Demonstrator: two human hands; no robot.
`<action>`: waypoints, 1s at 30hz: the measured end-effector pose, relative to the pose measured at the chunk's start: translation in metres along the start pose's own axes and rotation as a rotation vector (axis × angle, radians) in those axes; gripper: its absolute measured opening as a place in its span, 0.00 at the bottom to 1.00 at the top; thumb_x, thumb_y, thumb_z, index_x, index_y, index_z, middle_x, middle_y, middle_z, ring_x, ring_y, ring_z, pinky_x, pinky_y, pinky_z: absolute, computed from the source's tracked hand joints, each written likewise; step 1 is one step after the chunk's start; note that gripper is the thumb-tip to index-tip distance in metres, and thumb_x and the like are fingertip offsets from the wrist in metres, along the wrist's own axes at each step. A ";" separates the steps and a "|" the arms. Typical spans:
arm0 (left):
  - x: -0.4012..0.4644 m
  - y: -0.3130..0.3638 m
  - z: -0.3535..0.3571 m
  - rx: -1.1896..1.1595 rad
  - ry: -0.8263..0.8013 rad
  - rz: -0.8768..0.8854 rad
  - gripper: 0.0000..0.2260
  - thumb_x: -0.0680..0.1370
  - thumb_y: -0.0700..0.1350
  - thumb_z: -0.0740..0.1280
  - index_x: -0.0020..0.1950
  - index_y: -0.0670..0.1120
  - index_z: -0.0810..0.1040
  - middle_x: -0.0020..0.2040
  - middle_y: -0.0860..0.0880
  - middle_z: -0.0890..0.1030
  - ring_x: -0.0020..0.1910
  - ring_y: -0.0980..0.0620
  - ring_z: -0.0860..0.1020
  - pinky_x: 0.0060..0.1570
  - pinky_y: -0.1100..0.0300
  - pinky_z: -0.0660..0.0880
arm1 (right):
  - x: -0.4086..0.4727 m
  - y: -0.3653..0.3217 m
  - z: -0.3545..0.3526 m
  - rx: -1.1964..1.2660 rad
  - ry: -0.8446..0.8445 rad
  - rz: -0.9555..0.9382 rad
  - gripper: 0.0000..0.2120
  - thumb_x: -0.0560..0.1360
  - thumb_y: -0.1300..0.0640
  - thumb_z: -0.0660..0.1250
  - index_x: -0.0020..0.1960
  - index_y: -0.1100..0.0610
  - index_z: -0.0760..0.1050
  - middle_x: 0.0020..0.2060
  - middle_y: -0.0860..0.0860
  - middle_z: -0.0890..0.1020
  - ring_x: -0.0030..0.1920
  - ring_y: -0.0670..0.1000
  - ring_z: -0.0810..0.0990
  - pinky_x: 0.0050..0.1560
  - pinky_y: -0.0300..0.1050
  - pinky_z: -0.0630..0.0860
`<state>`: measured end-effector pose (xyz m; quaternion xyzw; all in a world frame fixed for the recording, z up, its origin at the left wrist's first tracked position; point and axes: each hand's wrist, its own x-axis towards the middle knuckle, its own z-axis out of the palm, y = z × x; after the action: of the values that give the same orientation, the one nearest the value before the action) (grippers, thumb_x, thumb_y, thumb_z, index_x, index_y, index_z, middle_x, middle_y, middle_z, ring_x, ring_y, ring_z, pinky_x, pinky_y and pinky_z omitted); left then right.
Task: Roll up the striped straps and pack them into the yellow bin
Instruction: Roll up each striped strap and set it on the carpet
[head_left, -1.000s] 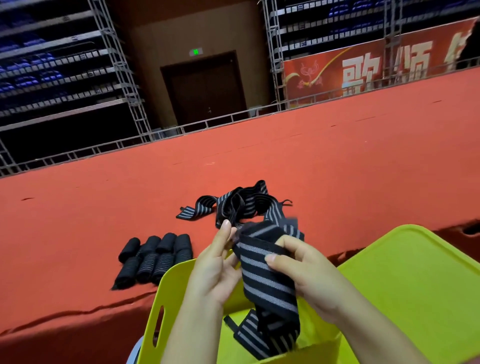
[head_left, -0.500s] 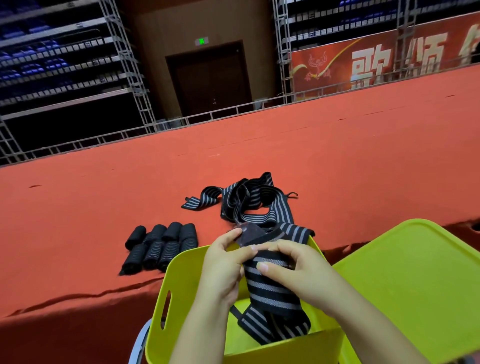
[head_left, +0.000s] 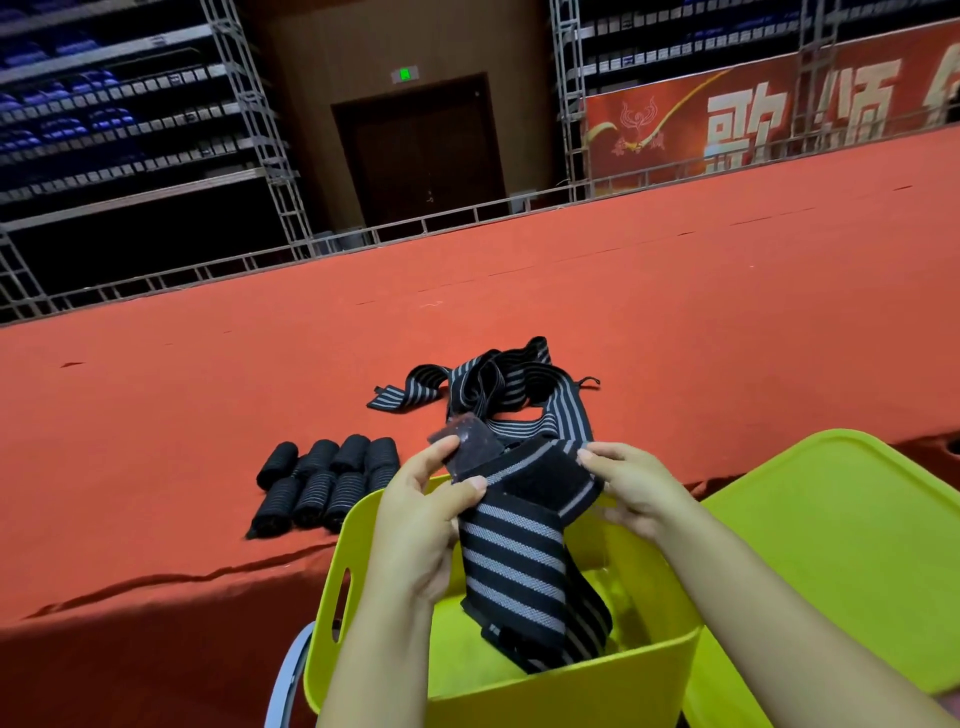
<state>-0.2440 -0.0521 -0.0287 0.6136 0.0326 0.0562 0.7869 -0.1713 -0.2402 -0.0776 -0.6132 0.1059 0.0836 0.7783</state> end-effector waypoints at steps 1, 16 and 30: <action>0.001 -0.001 -0.003 0.011 0.012 -0.001 0.21 0.74 0.24 0.63 0.62 0.41 0.75 0.35 0.53 0.85 0.32 0.55 0.82 0.26 0.63 0.76 | 0.003 0.000 0.000 0.027 0.062 -0.073 0.13 0.77 0.65 0.65 0.61 0.60 0.75 0.55 0.57 0.79 0.45 0.51 0.79 0.39 0.46 0.76; 0.020 -0.010 -0.026 -0.144 0.360 0.013 0.15 0.80 0.41 0.65 0.66 0.43 0.76 0.63 0.45 0.79 0.64 0.47 0.75 0.59 0.47 0.71 | -0.043 -0.024 0.002 -0.360 -0.232 -0.698 0.35 0.73 0.69 0.68 0.67 0.35 0.64 0.73 0.41 0.59 0.69 0.29 0.57 0.73 0.39 0.59; 0.004 -0.004 0.008 -0.163 0.105 0.052 0.14 0.74 0.31 0.68 0.60 0.40 0.78 0.50 0.45 0.85 0.43 0.53 0.84 0.37 0.59 0.80 | -0.063 -0.005 -0.002 -0.380 -0.441 -0.660 0.31 0.72 0.70 0.69 0.66 0.42 0.71 0.70 0.39 0.68 0.70 0.37 0.65 0.69 0.34 0.63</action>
<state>-0.2388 -0.0607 -0.0309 0.5443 0.0529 0.1112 0.8298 -0.2305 -0.2431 -0.0565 -0.7140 -0.2815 -0.0228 0.6407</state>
